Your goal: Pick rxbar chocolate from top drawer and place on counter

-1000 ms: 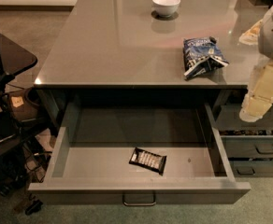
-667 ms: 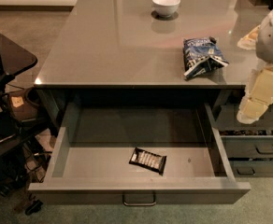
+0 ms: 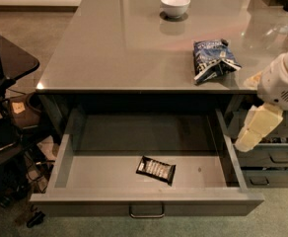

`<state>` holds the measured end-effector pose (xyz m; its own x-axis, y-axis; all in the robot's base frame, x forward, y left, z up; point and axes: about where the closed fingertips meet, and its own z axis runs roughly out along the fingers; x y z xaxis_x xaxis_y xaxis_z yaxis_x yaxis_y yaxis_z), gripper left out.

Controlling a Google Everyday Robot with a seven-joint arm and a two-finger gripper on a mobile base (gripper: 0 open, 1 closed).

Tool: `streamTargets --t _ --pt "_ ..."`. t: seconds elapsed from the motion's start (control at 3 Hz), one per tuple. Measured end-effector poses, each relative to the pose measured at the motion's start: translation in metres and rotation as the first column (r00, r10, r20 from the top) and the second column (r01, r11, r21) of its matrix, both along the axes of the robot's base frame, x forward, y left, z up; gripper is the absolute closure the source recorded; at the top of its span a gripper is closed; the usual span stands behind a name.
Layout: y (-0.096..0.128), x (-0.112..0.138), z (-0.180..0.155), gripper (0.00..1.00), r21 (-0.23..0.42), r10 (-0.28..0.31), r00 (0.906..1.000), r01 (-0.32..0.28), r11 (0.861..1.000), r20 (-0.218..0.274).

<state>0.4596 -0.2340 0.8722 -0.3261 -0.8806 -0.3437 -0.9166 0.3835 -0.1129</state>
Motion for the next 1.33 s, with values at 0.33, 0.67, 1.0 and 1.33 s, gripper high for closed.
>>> streamTargets --t 0.33,0.67,1.0,1.33 --pt "-0.011 -0.016 -0.034 0.0 0.036 -0.067 0.9972 0.068 0.997 -0.033" --pt "-0.011 -0.016 -0.034 0.0 0.037 -0.067 0.9972 0.068 0.997 -0.033" --pt "0.012 -0.02 -0.059 0.0 0.115 -0.061 0.9978 0.064 0.991 -0.025" --pt "0.075 -0.04 -0.094 0.0 0.278 -0.035 0.9994 0.035 0.96 -0.005"
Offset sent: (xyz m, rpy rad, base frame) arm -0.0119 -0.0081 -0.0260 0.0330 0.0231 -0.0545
